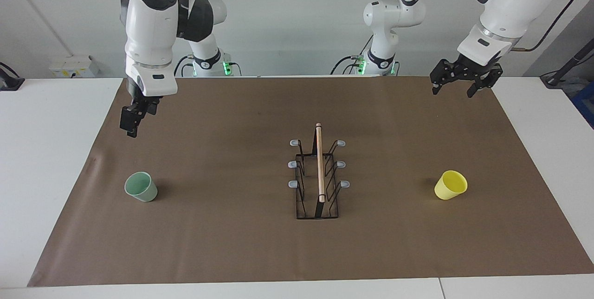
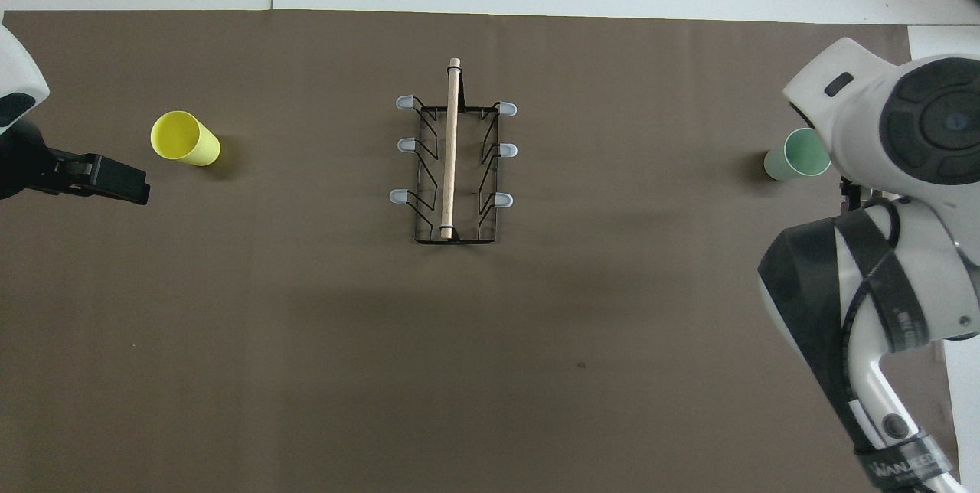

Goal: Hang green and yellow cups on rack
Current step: 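Reach the right gripper to the green cup and grasp it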

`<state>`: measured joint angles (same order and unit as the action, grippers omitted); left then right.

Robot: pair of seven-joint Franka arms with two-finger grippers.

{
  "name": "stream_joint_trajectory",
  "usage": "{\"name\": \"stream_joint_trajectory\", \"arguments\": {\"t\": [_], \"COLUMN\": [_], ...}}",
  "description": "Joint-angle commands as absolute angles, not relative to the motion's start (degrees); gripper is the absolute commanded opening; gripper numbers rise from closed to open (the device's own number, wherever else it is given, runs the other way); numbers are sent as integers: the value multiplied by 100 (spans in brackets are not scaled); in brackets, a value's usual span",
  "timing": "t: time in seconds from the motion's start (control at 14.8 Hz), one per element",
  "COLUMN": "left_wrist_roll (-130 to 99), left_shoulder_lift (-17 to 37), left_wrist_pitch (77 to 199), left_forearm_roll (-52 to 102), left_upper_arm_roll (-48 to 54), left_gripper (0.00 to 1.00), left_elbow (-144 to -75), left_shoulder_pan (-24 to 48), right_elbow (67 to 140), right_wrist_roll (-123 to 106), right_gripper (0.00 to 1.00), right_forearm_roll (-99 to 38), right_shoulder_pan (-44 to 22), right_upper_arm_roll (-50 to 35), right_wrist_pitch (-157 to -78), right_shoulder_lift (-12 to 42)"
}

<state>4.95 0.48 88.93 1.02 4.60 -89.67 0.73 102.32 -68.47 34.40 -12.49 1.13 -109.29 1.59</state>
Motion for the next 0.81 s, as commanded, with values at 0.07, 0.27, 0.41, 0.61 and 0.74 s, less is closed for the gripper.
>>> {"name": "stream_joint_trajectory", "arguments": {"t": [0.07,0.27,0.41,0.61,0.74], "left_wrist_roll": [527,527,510,132,62], "left_shoulder_lift": [-79,-157,-263,-413,-352], "left_wrist_pitch": [8982,9009,9306,9825,9817], "left_forearm_roll": [26,26,26,35,96], "left_upper_arm_roll": [431,431,431,422,413], "left_gripper": [100,100,100,100,100], "left_elbow": [-9114,-9254,-9526,-9965,-9984], "left_shoulder_pan": [123,123,123,35,18], "right_elbow": [10634,10915,11134,11767,11918], "right_wrist_roll": [-7049,-7040,-6883,-6182,-5514], "right_gripper": [100,100,100,100,100], "right_forearm_roll": [4559,5175,5422,6333,6757], "right_shoulder_pan": [-1862,-1925,-1855,-1662,-1652], "right_upper_arm_roll": [114,114,123,123,132], "right_wrist_pitch": [-11328,-11943,-12320,-12875,-12876], "right_shoulder_lift": [578,992,1177,1195,1440]}}
